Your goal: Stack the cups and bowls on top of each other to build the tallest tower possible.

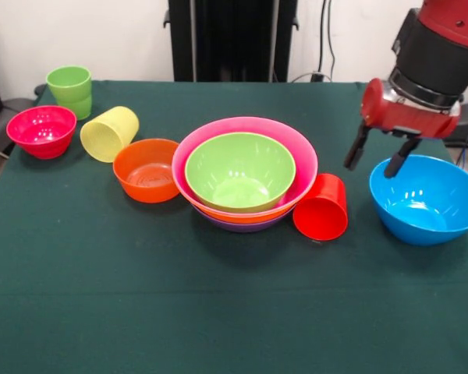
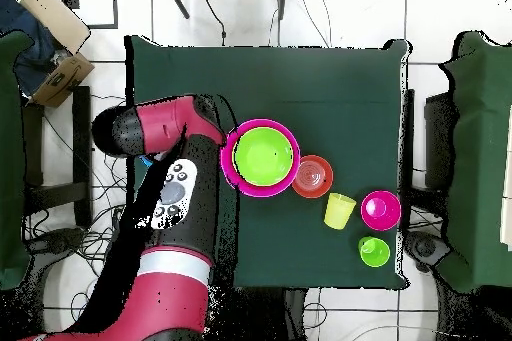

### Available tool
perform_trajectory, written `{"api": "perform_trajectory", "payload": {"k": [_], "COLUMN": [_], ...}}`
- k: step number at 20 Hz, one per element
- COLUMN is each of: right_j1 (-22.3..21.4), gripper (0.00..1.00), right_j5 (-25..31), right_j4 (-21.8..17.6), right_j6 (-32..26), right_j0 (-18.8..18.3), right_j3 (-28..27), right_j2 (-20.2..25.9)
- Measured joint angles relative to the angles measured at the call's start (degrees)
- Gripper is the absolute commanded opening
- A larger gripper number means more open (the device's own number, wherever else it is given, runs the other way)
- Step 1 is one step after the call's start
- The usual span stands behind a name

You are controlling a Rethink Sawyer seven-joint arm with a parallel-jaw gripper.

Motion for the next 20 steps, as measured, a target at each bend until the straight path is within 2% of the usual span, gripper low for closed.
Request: {"api": "perform_trajectory", "payload": {"k": [5, 13, 17, 18, 20], "right_j1": [0.0, 0.7, 2.4, 3.4, 3.9], "gripper": [1.0, 1.0, 1.0, 1.0, 1.0], "right_j5": [0.0, 0.2, 3.3, 6.1, 8.1], "right_j4": [0.0, 0.0, 0.0, 0.0, 0.0], "right_j6": [0.0, 0.0, 0.0, 0.0, 0.0], "right_j0": [1.4, 1.4, 0.3, -0.6, -1.2], "right_j3": [-1.2, -2.7, -4.0, -4.4, -4.6], "right_j2": [-0.4, -0.5, -0.4, -0.2, -0.1]}}
